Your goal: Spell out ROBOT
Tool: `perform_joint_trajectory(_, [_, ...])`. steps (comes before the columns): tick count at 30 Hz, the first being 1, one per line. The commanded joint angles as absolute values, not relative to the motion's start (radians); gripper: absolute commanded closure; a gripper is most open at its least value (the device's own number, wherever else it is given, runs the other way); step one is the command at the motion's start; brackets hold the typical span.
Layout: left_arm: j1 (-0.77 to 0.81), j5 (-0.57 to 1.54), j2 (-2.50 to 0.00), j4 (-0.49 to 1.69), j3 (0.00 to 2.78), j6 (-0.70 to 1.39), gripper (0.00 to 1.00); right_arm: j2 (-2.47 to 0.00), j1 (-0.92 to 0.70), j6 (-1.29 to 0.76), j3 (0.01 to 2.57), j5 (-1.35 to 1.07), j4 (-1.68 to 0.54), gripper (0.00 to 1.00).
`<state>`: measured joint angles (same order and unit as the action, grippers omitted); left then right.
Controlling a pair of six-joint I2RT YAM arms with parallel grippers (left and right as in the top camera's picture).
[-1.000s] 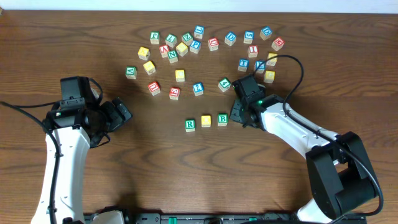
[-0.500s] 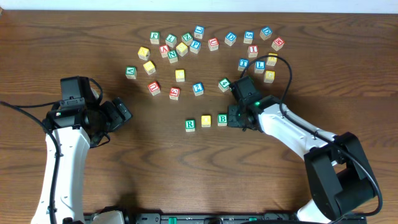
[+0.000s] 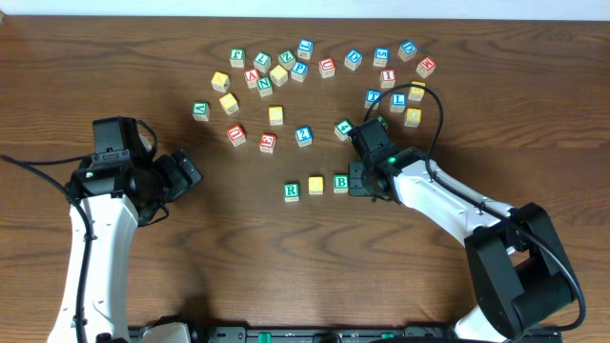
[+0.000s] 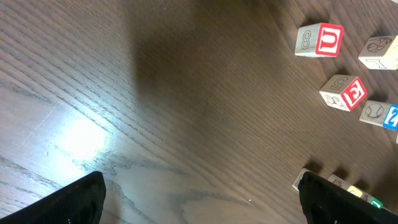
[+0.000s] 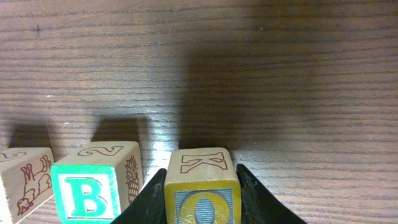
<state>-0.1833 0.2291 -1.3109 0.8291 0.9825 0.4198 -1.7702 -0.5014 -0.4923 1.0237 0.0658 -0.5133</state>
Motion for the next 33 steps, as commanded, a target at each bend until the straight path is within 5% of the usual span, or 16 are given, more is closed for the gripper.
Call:
perform_joint_trajectory(1, [-0.187, 0.216, -1.307, 0.828, 0.986, 0.425, 0.02, -1.781, -0.506, -0.505, 1.032, 0.084, -0.517, 0.69])
perform_joint_trajectory(3, [-0.187, 0.216, -1.307, 0.828, 0.986, 0.425, 0.02, -1.781, -0.507, -0.504, 1.032, 0.084, -0.516, 0.6])
perform_joint_trajectory(11, [-0.187, 0.216, -1.307, 0.828, 0.986, 0.424, 0.02, -1.781, -0.506, -0.504, 1.032, 0.083, -0.513, 0.53])
perform_joint_trajectory(16, [-0.187, 0.216, -1.307, 0.828, 0.986, 0.424, 0.02, -1.78, -0.503, -0.505, 1.033, 0.083, -0.509, 0.54])
perform_joint_trajectory(21, [-0.187, 0.216, -1.307, 0.828, 0.986, 0.425, 0.03, -1.781, -0.503, -0.521, 1.033, 0.076, -0.517, 0.73])
perform_joint_trajectory(33, [-0.187, 0.216, -1.307, 0.828, 0.986, 0.424, 0.02, -1.781, -0.503, -0.563, 1.033, 0.076, -0.516, 0.62])
